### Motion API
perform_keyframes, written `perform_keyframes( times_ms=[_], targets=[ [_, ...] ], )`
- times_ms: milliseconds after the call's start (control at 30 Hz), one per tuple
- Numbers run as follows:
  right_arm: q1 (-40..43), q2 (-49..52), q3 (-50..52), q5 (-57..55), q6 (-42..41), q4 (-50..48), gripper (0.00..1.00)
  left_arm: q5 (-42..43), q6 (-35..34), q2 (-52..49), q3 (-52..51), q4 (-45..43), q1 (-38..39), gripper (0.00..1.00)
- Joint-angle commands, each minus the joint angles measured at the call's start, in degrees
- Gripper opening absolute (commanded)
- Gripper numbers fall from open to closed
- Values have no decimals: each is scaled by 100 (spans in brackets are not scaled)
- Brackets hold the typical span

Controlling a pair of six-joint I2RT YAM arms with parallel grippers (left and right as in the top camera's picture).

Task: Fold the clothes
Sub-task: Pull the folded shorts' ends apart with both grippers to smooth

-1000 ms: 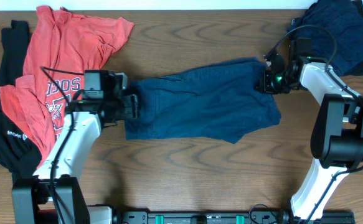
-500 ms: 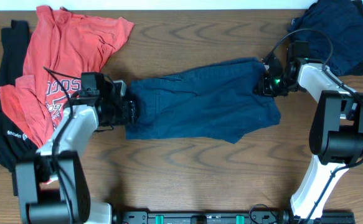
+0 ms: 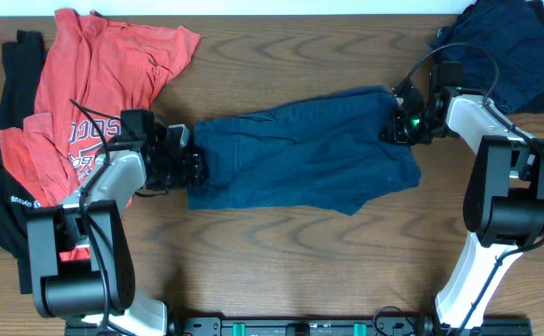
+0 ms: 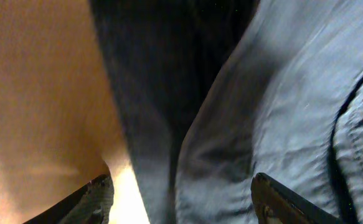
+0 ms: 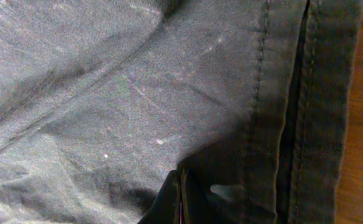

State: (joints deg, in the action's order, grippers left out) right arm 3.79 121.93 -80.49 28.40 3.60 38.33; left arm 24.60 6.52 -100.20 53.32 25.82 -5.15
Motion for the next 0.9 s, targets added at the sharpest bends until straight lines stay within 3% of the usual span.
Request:
perform_keyframes(
  times_ms=[0,133,333,433,533,567,733,867],
  targets=[
    [-44,61,37,-144,98,4,2,376,140,-529,-114,-55,-9,73],
    [-44,61,37,-144,98,2,2,824,142,-717,-114,-190,-2,73],
    [-44,61,37,-144,101,0,2,776,203,-894,-116,-236,7,70],
    [-44,61,37,-144,101,0,2,776,205,-922,-118,-238,7,48],
    [-44,61,37,-140,98,11,2,553,205,-890,-76,-221,-39,11],
    [-44,61,37,-140,98,31,2,470,201,-859,-48,-208,-76,6],
    [-50,61,37,-140,98,197,1,459,179,-520,238,87,-332,6],
    [-136,61,37,-114,96,354,1,-376,68,-146,748,787,-396,6]
  ],
)
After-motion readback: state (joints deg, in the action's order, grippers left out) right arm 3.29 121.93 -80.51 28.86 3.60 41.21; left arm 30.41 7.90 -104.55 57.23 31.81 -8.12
